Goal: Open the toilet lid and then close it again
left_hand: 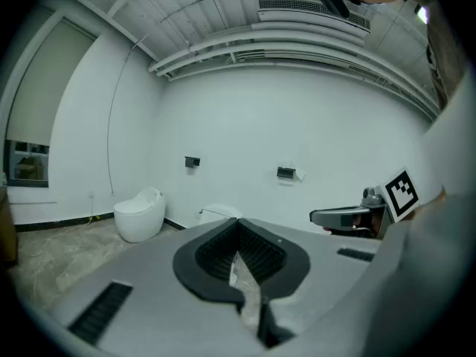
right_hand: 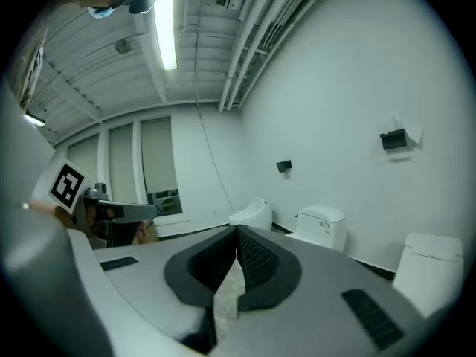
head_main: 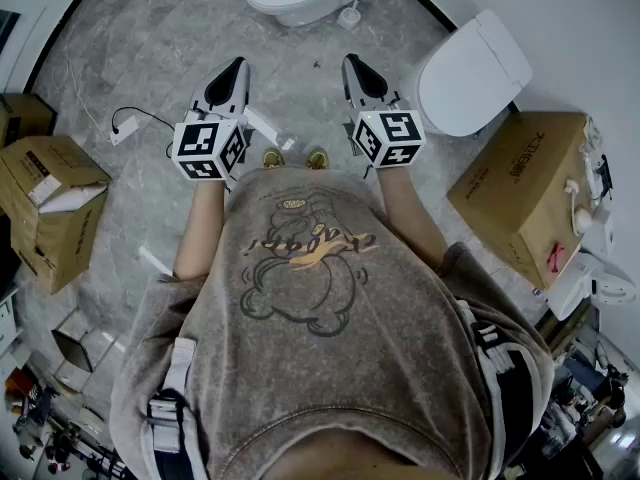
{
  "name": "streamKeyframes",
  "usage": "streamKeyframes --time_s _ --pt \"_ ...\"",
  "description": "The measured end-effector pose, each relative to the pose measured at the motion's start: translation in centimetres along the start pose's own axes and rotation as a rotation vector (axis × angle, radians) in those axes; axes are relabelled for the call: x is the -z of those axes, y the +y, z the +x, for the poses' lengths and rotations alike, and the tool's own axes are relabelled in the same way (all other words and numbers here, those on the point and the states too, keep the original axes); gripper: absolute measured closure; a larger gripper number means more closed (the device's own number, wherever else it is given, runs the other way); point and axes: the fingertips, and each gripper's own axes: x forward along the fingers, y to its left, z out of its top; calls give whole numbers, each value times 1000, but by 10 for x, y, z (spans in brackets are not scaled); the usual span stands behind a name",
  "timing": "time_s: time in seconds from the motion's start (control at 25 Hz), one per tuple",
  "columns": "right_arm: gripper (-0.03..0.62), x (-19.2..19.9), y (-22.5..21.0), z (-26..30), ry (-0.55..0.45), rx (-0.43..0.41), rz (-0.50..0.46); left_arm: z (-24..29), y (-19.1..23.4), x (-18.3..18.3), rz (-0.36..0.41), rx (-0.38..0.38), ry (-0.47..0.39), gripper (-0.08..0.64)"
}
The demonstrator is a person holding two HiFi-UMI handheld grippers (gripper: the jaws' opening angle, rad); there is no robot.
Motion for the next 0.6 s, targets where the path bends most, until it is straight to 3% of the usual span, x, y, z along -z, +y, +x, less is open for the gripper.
streamKeyframes --time_s 0.36,0.6 --pt "565 16 -23 3 26 -67 -7 24 -9 15 -10 -21 17 551" --pt "565 38 -46 38 73 -81 29 58 2 27 -21 -19 28 551"
